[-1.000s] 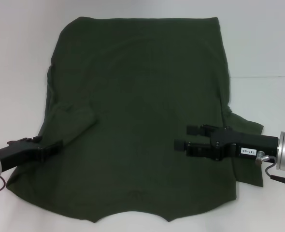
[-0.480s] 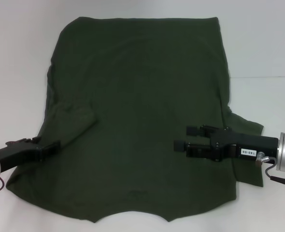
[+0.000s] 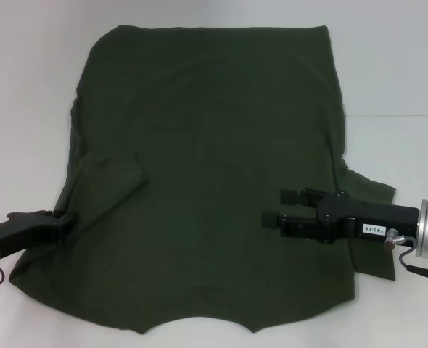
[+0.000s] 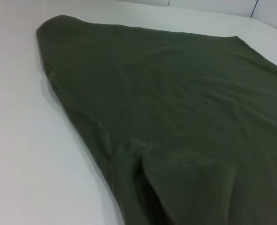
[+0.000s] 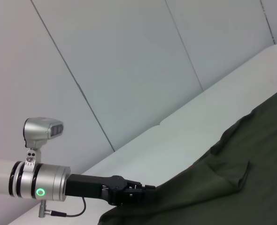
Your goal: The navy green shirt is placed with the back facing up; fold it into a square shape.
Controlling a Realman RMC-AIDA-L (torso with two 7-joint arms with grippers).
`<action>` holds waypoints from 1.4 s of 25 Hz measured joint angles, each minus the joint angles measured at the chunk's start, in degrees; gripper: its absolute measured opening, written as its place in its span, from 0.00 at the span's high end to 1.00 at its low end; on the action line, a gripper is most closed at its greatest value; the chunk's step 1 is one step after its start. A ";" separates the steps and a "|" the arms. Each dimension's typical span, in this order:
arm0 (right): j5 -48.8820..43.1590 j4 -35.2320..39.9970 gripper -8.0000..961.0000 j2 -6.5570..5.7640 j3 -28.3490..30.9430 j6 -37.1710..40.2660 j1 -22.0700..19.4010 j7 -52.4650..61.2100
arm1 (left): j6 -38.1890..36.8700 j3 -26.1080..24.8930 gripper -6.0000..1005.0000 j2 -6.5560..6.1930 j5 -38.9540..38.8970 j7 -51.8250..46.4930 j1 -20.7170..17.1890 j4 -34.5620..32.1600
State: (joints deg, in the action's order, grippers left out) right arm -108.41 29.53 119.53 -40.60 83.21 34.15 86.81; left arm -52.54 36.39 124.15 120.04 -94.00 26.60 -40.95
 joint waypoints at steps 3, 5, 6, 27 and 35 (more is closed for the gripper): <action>0.00 0.00 0.07 0.00 0.00 0.06 -0.05 -0.03 | 0.00 -0.04 0.81 -0.02 0.02 -0.07 0.02 -0.04; 0.00 0.00 0.07 0.00 0.00 0.10 -0.05 -0.09 | 0.00 -0.04 0.85 -0.03 0.02 -0.10 0.03 -0.09; 0.01 0.00 0.07 0.00 0.00 0.12 -0.05 -0.11 | 0.00 -0.04 0.87 -0.04 0.02 -0.11 0.03 -0.11; 0.00 -0.44 0.11 0.00 -0.09 -0.33 -0.23 -0.67 | -10.87 0.60 0.99 0.13 0.06 0.31 0.11 0.08; -0.01 -0.17 0.12 -0.02 0.03 -0.32 -0.23 -0.78 | -15.38 0.00 0.91 0.03 1.04 0.39 -0.29 -0.46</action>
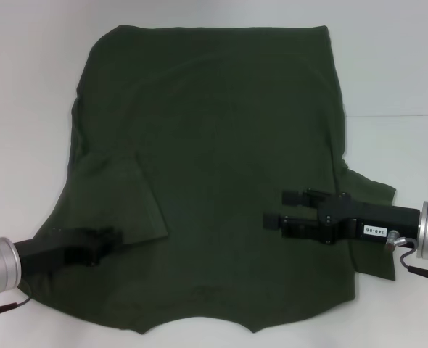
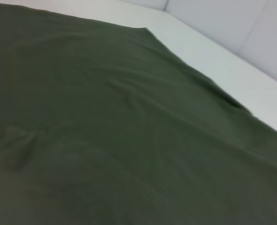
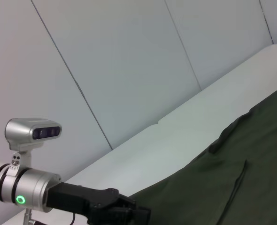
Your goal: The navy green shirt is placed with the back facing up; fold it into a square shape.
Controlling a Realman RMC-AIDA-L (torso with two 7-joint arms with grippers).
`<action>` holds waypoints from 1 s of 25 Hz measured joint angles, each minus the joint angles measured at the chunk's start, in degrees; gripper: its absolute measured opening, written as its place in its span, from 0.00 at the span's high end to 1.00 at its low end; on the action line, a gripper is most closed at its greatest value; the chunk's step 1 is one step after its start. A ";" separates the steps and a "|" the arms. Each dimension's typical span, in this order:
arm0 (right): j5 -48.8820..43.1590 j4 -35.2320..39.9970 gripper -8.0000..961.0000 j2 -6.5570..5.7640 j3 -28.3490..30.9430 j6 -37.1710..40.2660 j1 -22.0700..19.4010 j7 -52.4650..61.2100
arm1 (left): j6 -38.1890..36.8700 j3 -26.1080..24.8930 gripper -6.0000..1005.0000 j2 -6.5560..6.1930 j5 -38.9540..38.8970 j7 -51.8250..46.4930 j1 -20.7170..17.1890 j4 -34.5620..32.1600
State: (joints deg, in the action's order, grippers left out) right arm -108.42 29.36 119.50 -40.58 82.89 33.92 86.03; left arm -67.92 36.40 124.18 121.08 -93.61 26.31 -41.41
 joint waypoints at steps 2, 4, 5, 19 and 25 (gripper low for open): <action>0.15 0.04 0.12 -0.05 0.27 0.10 0.00 0.01 | -0.77 -0.03 0.88 -0.03 0.04 0.00 0.00 -0.19; 0.24 0.07 0.12 -0.18 0.42 0.20 0.00 0.25 | -3.18 -0.09 0.85 -0.11 -0.33 0.00 0.10 -0.69; 0.25 0.10 0.13 -0.31 0.44 0.21 0.00 0.54 | -4.54 -0.12 0.83 -0.14 -0.90 0.00 0.22 -0.91; -0.76 4.68 0.15 -4.04 3.23 -2.60 -3.47 32.12 | -20.68 0.46 0.33 -0.05 -8.95 18.40 3.24 4.63; -1.48 5.41 0.15 -5.18 3.14 -6.50 -6.49 39.35 | -20.85 0.48 0.18 0.09 -9.54 26.02 3.68 7.89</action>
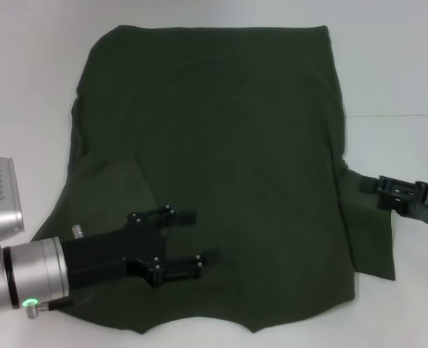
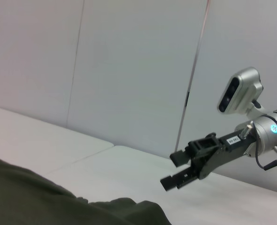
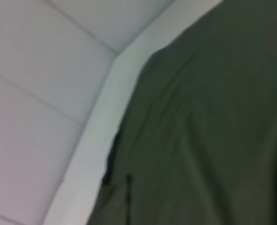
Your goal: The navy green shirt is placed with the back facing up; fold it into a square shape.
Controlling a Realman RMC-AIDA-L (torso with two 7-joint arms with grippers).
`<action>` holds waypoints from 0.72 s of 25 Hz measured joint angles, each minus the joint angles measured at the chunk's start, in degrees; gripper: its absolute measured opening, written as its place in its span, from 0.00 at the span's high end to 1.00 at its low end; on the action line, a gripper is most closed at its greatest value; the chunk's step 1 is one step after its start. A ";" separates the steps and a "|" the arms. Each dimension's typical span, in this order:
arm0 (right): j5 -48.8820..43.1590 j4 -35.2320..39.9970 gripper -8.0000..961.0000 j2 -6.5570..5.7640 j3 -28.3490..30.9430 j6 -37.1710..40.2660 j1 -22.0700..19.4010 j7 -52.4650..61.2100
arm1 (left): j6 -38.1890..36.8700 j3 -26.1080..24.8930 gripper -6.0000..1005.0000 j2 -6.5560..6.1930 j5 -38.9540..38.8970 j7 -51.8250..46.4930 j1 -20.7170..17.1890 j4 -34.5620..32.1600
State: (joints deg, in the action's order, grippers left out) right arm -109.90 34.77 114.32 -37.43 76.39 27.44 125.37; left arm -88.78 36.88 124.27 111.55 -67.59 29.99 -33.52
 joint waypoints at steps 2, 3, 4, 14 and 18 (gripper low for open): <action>-1.15 0.00 0.16 -0.38 0.25 -1.08 -0.40 1.75 | 0.06 0.48 0.18 -0.04 0.16 0.74 0.23 0.25; -2.00 -0.05 0.16 -0.69 0.36 -1.72 -0.52 2.74 | 0.07 0.67 0.18 -0.07 0.24 0.78 0.31 0.26; -2.63 -0.16 0.16 -0.98 0.40 -2.17 -0.59 3.45 | 0.21 1.10 0.18 -0.10 0.33 0.78 0.38 0.25; -5.29 -0.62 0.18 -0.23 0.06 -8.22 -0.77 5.40 | 0.65 3.44 0.19 -0.10 0.62 2.05 0.51 0.16; -5.32 -0.67 0.18 0.86 -0.11 -10.57 -0.24 4.77 | 0.52 4.59 0.19 -0.16 1.03 2.24 0.64 -0.03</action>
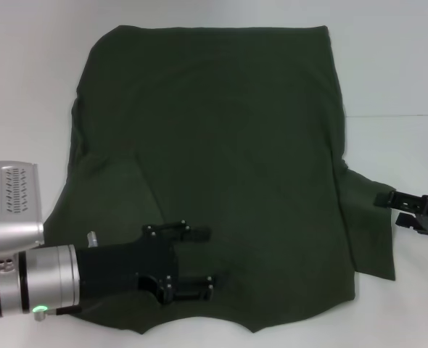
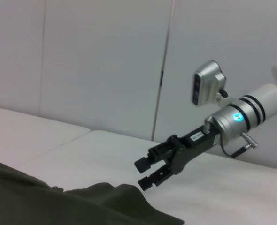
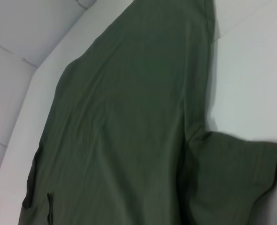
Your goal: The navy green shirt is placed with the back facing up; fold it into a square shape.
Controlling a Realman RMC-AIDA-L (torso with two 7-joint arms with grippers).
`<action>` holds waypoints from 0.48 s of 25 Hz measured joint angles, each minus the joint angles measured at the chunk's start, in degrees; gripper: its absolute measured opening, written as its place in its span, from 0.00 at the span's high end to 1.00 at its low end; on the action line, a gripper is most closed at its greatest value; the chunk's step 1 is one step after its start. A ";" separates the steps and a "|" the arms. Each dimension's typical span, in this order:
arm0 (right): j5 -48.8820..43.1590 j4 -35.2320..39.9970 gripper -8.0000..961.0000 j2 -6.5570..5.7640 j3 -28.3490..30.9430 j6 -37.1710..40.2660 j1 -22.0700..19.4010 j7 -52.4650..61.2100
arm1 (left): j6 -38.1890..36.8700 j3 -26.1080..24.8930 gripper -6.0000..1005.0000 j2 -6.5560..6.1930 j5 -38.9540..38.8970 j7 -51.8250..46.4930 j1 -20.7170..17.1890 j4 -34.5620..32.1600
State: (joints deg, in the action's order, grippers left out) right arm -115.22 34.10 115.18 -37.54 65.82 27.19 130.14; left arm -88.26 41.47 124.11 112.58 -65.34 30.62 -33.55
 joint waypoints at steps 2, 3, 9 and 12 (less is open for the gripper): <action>0.00 -0.12 0.18 0.41 -0.04 -1.38 0.29 -0.04 | 0.18 0.29 0.19 -0.03 0.14 0.04 0.12 -0.06; -0.01 -0.32 0.19 0.53 -0.06 -1.92 0.43 -0.14 | 0.21 0.40 0.19 -0.03 0.16 0.04 0.17 -0.06; 0.01 -2.11 0.19 1.20 -0.08 -5.06 1.37 -1.15 | 0.29 0.50 0.19 -0.06 0.19 0.07 0.37 -0.06; 0.22 -2.80 0.20 1.42 -0.03 -5.83 1.60 -1.76 | 0.30 0.52 0.19 -0.08 0.19 0.09 0.42 -0.05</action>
State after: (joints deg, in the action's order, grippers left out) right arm -115.00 31.30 116.60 -37.56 59.99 28.80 128.39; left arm -87.96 41.99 124.03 112.77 -65.25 31.04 -33.60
